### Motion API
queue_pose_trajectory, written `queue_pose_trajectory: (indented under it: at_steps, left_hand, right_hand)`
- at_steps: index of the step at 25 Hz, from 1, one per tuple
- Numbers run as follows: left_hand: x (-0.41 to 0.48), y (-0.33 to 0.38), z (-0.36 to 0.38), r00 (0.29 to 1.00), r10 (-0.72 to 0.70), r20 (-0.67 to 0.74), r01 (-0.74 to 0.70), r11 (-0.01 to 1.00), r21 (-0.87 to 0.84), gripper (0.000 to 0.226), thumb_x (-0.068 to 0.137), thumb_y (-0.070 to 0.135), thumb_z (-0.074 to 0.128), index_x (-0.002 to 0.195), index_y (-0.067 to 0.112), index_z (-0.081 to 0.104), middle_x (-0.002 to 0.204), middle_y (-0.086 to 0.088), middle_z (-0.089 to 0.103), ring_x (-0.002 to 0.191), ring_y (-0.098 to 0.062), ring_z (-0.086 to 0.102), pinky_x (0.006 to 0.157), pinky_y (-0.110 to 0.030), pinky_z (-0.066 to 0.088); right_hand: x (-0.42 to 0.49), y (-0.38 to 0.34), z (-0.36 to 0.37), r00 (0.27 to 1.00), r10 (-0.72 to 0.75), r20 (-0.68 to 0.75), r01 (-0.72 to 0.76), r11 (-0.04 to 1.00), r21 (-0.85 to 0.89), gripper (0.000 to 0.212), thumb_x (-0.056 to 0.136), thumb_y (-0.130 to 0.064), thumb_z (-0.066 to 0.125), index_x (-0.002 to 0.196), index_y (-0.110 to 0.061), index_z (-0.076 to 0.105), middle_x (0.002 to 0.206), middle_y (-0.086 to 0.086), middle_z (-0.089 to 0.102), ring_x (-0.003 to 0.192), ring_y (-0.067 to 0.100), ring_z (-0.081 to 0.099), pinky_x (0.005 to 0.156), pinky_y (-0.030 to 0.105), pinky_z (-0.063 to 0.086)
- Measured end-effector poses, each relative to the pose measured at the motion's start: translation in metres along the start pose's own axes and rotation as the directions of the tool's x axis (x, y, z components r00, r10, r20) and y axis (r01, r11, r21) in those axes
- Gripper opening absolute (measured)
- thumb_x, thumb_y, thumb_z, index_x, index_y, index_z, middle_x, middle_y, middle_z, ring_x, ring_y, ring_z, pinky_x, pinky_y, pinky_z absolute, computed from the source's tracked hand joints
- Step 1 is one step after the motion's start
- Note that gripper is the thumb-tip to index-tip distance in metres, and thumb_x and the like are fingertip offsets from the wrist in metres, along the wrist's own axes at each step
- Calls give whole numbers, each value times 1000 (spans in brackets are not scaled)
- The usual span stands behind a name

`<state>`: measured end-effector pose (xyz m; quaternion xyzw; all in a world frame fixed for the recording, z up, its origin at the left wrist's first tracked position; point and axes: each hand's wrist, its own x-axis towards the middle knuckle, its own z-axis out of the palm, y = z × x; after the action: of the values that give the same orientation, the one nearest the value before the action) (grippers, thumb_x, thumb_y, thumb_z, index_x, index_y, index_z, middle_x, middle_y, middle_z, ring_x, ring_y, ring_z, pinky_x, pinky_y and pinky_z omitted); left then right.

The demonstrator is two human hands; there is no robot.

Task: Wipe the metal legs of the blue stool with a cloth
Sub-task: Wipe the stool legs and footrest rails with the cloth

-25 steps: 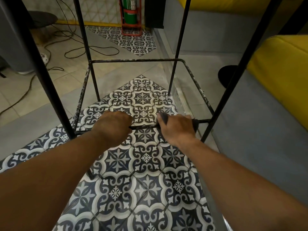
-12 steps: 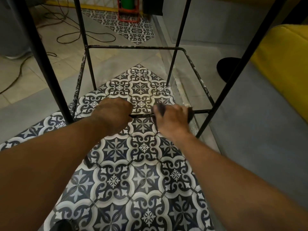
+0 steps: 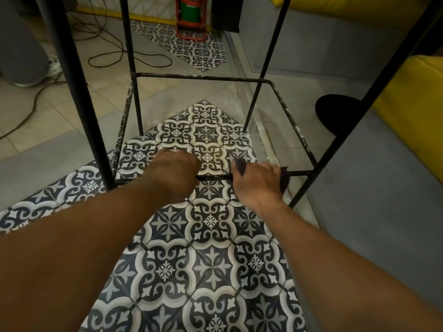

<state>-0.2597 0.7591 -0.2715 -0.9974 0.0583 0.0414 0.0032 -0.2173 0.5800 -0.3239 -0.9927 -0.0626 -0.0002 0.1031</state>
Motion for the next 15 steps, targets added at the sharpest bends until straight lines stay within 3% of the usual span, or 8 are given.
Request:
queue_pose_trajectory:
  at_steps: [2, 4, 5, 7, 10, 11, 13, 15]
  left_hand:
    - [0, -1, -1, 1000, -11, 18, 11, 1000, 2, 20, 92, 42, 57, 104, 26, 60, 84, 6, 46, 80, -14, 45, 77, -32, 31]
    - [0, 0, -4, 999, -11, 35, 11, 1000, 6, 20, 92, 42, 58, 104, 26, 60, 81, 7, 44, 79, -13, 43, 82, -33, 35]
    - [1, 1, -5, 999, -11, 39, 11, 1000, 6, 20, 92, 42, 57, 104, 26, 60, 81, 6, 43, 80, -14, 42, 86, -34, 36]
    - [-1, 0, -8, 999, -20, 37, 21, 999, -31, 22, 92, 42, 57, 104, 24, 60, 83, 6, 47, 83, -15, 44, 94, -37, 36]
    - [-17, -12, -6, 999, 38, -17, -40, 993, -109, 33, 89, 51, 58, 106, 23, 60, 101, 3, 61, 95, -16, 52, 98, -38, 39]
    - [-27, -21, -6, 998, 58, -34, -63, 988, -144, 39, 87, 54, 59, 111, 23, 59, 107, 2, 62, 99, -17, 55, 95, -37, 44]
    - [-46, -42, -11, 992, 67, -105, -93, 960, -264, 43, 86, 56, 59, 117, 27, 59, 109, 3, 65, 98, -17, 61, 85, -35, 51]
    - [-67, -65, -16, 984, 60, -166, -120, 919, -375, 30, 89, 55, 54, 100, 30, 66, 88, 6, 68, 77, -13, 63, 68, -31, 53]
  right_hand:
    - [-25, 0, 14, 981, -158, -113, 167, 983, 76, 54, 93, -55, 20, 105, -24, 63, 107, -8, 61, 115, 14, 43, 113, 44, 14]
    - [-40, 19, 12, 931, -350, -106, 356, 934, 40, 43, 97, -44, 33, 134, -28, 48, 140, -11, 47, 136, 13, 28, 117, 45, 3]
    - [-38, 29, 6, 906, -416, -78, 418, 908, 15, 45, 98, -42, 35, 140, -30, 41, 146, -11, 41, 139, 13, 24, 118, 44, 2]
    - [-28, 38, -6, 928, -372, -7, 372, 928, 23, 46, 97, -48, 28, 138, -32, 43, 141, -11, 46, 136, 12, 28, 117, 40, 2]
    - [-12, 9, -6, 994, -60, 88, 56, 997, 50, 57, 94, -57, 18, 126, -28, 55, 133, -6, 51, 134, 17, 28, 116, 50, -3]
    - [-15, -12, 2, 996, -42, 81, 39, 998, 43, 56, 94, -56, 19, 128, -28, 54, 138, -5, 47, 138, 19, 22, 115, 53, -7]
    - [-35, -47, 18, 991, -136, 0, 135, 985, 105, 54, 94, -54, 21, 134, -30, 48, 148, -8, 37, 143, 20, 11, 112, 51, -14]
    - [-55, -61, 25, 969, -244, -49, 248, 954, 166, 53, 94, -54, 19, 137, -33, 42, 150, -11, 34, 144, 15, 8, 112, 46, -15]
